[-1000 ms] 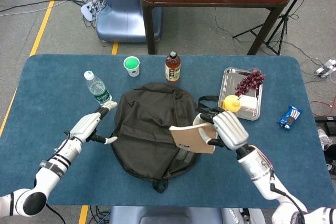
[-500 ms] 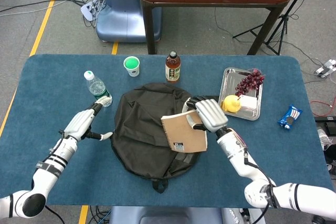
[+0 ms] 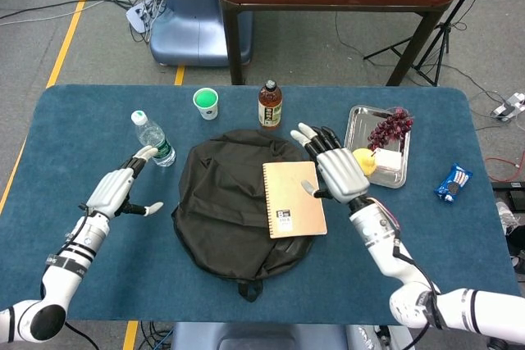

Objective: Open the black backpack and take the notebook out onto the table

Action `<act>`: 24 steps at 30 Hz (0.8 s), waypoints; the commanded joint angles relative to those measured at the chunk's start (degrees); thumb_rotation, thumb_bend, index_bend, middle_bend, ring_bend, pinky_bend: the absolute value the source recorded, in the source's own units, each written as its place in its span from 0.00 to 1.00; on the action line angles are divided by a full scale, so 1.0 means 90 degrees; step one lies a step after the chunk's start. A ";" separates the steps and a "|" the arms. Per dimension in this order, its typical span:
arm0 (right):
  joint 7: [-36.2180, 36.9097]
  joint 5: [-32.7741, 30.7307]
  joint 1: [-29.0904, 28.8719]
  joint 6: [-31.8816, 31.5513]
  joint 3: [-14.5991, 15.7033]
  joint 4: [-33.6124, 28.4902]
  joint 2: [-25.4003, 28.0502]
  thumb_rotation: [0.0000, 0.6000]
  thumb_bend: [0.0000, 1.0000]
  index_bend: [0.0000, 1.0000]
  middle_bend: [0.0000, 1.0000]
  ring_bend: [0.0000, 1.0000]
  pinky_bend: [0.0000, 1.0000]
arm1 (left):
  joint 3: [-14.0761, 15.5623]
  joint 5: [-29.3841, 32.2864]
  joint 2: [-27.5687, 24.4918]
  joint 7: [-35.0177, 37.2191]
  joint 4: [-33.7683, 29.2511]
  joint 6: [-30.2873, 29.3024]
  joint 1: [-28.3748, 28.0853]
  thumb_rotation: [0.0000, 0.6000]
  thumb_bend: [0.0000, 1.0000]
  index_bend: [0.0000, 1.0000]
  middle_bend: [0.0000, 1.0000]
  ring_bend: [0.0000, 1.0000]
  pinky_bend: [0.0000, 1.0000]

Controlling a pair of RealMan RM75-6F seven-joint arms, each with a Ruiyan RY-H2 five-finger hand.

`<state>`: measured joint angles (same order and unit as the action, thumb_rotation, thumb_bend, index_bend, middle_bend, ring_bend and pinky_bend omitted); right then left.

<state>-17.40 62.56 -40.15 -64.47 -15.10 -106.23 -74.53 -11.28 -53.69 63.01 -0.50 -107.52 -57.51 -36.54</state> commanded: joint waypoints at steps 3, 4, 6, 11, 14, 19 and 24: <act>-0.0069 0.0652 0.0770 -0.0876 0.0473 -0.0511 0.0584 1.00 0.30 0.09 0.17 0.10 0.14 | 0.0088 -0.0269 -0.0173 0.0231 0.0005 -0.0280 0.0335 1.00 0.17 0.00 0.00 0.00 0.09; -0.0054 0.0757 0.0887 -0.0988 0.0551 -0.0557 0.0670 1.00 0.30 0.12 0.19 0.13 0.17 | 0.0102 -0.0346 -0.0178 0.0275 0.0027 -0.0375 0.0410 1.00 0.17 0.00 0.00 0.00 0.09; 0.0003 0.0971 0.1125 -0.1190 0.0721 -0.0646 0.0847 1.00 0.30 0.20 0.27 0.22 0.25 | 0.0135 -0.0516 -0.0167 0.0357 0.0101 -0.0589 0.0566 1.00 0.17 0.00 0.00 0.00 0.09; 0.0351 0.1399 0.1775 -0.1633 0.1157 -0.0706 0.1278 1.00 0.30 0.44 0.42 0.32 0.35 | 0.0299 -0.1262 0.0027 0.0622 0.0598 -0.1319 0.1045 1.00 0.17 0.11 0.01 0.07 0.09; 0.0459 0.1535 0.2102 -0.1812 0.1384 -0.0631 0.1445 1.00 0.30 0.45 0.42 0.32 0.35 | 0.0434 -0.1540 0.0071 0.0607 0.0839 -0.1604 0.1278 1.00 0.17 0.14 0.01 0.08 0.09; 0.0800 0.1647 0.2533 -0.1850 0.1714 -0.0601 0.1748 1.00 0.30 0.45 0.39 0.32 0.35 | 0.0622 -0.1758 0.0075 0.0425 0.0933 -0.1972 0.1636 1.00 0.17 0.15 0.01 0.08 0.09; 0.1022 0.1868 0.2863 -0.1860 0.1983 -0.0527 0.2016 1.00 0.30 0.43 0.31 0.24 0.34 | 0.0774 -0.1986 0.0107 0.0212 0.0878 -0.2360 0.1973 1.00 0.17 0.15 0.01 0.08 0.09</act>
